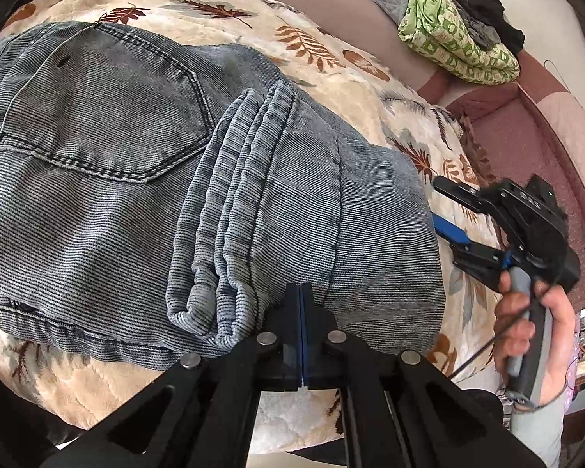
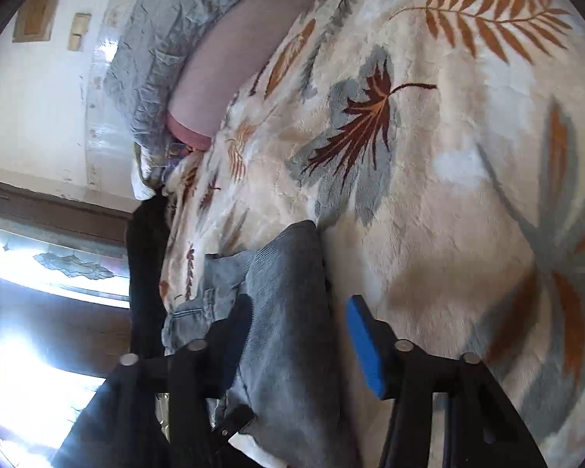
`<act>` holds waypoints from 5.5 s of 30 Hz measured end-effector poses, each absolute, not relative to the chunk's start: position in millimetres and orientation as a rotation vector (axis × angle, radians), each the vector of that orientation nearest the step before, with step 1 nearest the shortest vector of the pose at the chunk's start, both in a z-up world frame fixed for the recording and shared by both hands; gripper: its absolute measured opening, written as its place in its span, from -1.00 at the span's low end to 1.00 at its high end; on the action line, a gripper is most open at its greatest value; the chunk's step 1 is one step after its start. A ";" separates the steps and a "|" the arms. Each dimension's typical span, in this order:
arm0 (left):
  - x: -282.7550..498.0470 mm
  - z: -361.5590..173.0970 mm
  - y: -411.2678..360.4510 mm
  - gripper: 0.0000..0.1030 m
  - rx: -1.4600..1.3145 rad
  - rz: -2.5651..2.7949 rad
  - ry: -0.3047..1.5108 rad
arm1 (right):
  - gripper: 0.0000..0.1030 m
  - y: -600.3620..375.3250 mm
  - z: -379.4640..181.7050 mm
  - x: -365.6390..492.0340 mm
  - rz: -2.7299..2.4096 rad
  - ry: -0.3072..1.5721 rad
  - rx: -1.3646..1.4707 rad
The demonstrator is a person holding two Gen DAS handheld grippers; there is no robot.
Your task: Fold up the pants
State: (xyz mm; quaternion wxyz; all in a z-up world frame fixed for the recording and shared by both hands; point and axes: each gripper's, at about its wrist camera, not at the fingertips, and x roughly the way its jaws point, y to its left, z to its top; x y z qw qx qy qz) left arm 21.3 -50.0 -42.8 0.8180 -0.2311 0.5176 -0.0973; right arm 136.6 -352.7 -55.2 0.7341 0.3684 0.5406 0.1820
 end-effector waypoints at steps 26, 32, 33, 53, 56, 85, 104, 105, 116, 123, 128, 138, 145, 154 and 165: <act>15.6 -43.4 -51.3 -0.95 -0.458 -0.239 1.056 | 0.17 -300.2 -28.3 107.6 0.492 1.131 0.635; 23.1 -40.9 -52.4 -0.95 -0.438 -0.248 1.081 | -0.03 -307.3 -31.5 89.2 0.408 1.127 0.687; 23.3 -40.7 -52.4 -0.95 -0.441 -0.247 1.080 | -0.01 -305.9 -22.4 81.0 0.424 1.100 0.683; 7.1 -8.1 -66.0 -0.36 -0.232 -0.197 0.970 | 0.29 -312.1 -29.5 8.0 0.488 1.029 0.772; 1.4 -2.3 -62.7 0.18 -0.216 -0.166 0.913 | 0.32 -319.0 -34.4 7.0 0.488 1.021 0.795; -70.1 11.8 82.4 0.34 -0.388 0.181 0.826 | 0.53 -308.0 -41.2 133.1 0.534 1.071 0.873; -75.0 -40.3 210.8 0.36 -1.105 0.201 0.755 | 0.53 -203.5 -13.0 57.0 0.648 1.095 0.587; -71.9 -40.4 212.0 0.36 -1.114 0.193 0.747 | 0.53 -194.1 -12.5 58.0 0.661 1.103 0.576; -47.2 -42.9 217.9 0.26 -1.113 0.233 0.713 | 0.53 -89.5 -5.9 99.9 0.802 1.228 0.581; -38.9 -45.8 216.4 -0.63 -1.003 0.277 0.772 | 0.73 -73.8 -61.6 141.6 0.592 1.369 0.679; -35.8 -40.2 212.9 -0.64 -0.930 0.302 0.779 | 0.77 -62.3 -48.0 138.8 0.599 1.403 0.586; -33.8 -33.3 206.7 -0.64 -0.836 0.325 0.779 | 0.95 -45.9 -50.7 141.6 0.577 1.368 0.439; -32.6 -33.5 204.2 -0.64 -0.808 0.339 0.784 | 0.95 -47.8 -51.7 140.8 0.583 1.372 0.438; -30.6 -1.2 187.4 -0.68 -0.689 0.334 0.734 | 0.94 -110.7 1.1 120.3 0.639 1.182 0.520; 0.3 102.1 27.6 -0.72 -0.199 0.178 0.552 | 0.95 -290.4 -2.3 83.4 0.459 0.975 0.776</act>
